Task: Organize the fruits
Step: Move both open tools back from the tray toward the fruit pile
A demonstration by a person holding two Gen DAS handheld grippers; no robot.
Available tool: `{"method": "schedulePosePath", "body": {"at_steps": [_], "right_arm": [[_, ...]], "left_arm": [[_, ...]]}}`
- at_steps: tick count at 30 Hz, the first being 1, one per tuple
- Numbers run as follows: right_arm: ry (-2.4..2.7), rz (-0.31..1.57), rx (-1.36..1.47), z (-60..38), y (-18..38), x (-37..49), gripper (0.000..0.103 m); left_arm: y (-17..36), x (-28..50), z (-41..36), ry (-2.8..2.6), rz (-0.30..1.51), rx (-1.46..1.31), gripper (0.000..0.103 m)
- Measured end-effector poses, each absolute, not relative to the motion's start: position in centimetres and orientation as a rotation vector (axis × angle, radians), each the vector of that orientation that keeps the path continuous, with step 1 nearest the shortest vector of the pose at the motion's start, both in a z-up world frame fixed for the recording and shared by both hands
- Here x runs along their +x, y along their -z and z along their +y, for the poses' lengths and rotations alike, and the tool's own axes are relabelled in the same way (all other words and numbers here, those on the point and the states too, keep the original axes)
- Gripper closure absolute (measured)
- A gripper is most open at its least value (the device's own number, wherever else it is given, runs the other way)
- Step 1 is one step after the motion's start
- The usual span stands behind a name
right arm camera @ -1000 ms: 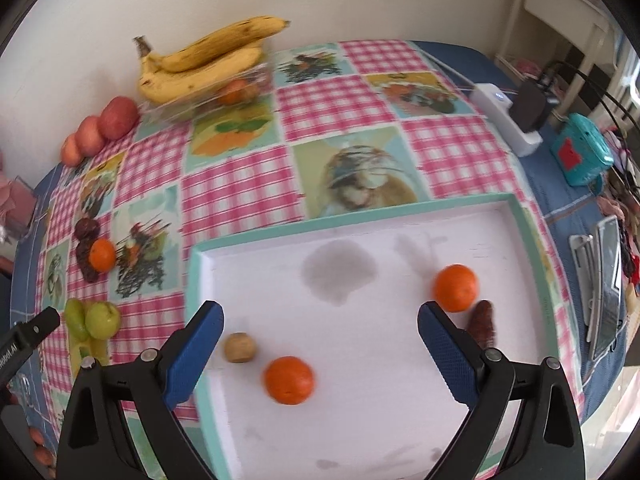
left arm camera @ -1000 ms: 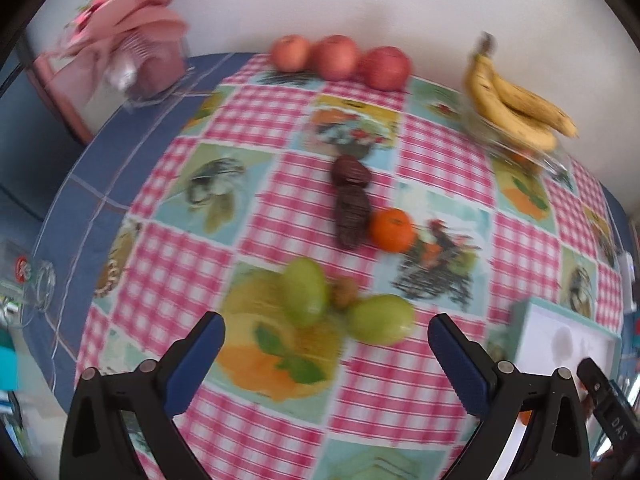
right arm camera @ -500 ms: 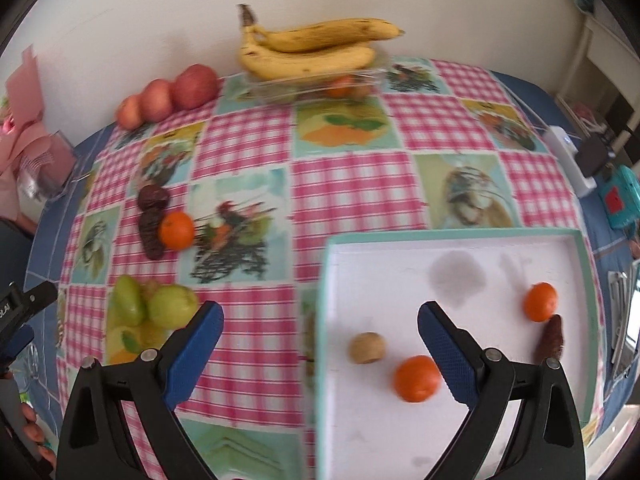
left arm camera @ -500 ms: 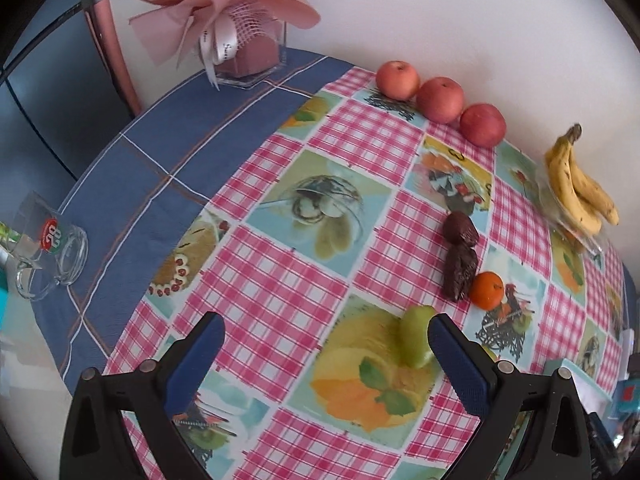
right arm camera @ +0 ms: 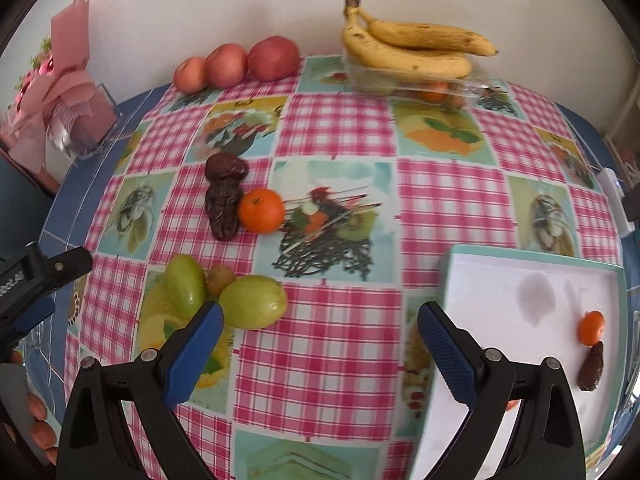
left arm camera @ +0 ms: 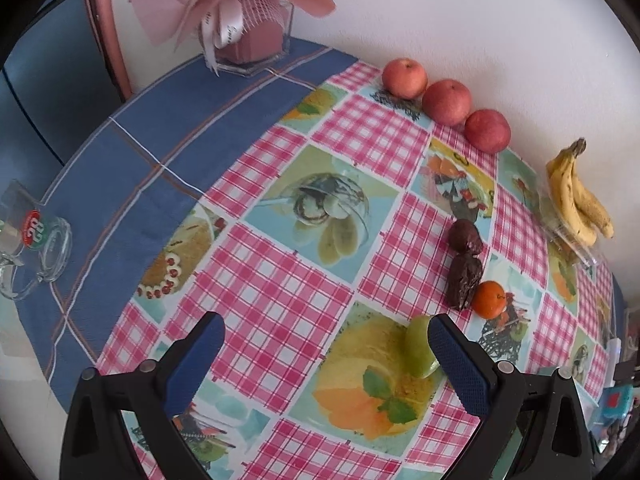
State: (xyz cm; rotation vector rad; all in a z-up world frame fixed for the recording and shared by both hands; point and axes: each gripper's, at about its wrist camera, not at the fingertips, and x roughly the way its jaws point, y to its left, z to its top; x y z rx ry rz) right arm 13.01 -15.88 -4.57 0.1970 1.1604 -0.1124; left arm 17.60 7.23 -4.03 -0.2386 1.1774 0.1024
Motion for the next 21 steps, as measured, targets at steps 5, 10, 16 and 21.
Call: {"method": "schedulePosePath", "body": {"at_steps": [5, 10, 16, 21], "right_arm": [[0.101, 1.199, 0.182, -14.8, 6.4, 13.6, 0.005], [0.084, 1.218, 0.172, -14.0, 7.6, 14.0, 0.005], [0.056, 1.206, 0.166, -13.0, 8.3, 14.6, 0.005], [0.034, 1.188, 0.131, -12.0, 8.5, 14.9, 0.007]], "left_arm": [[6.9, 18.2, 6.9, -0.118, 1.249, -0.251, 0.000], [7.7, 18.5, 7.2, -0.134, 1.253, -0.273, 0.000], [7.8, 18.9, 7.7, -0.144, 1.246, -0.296, 0.000], [7.9, 18.8, 8.1, -0.144, 1.240, -0.316, 0.000]]}}
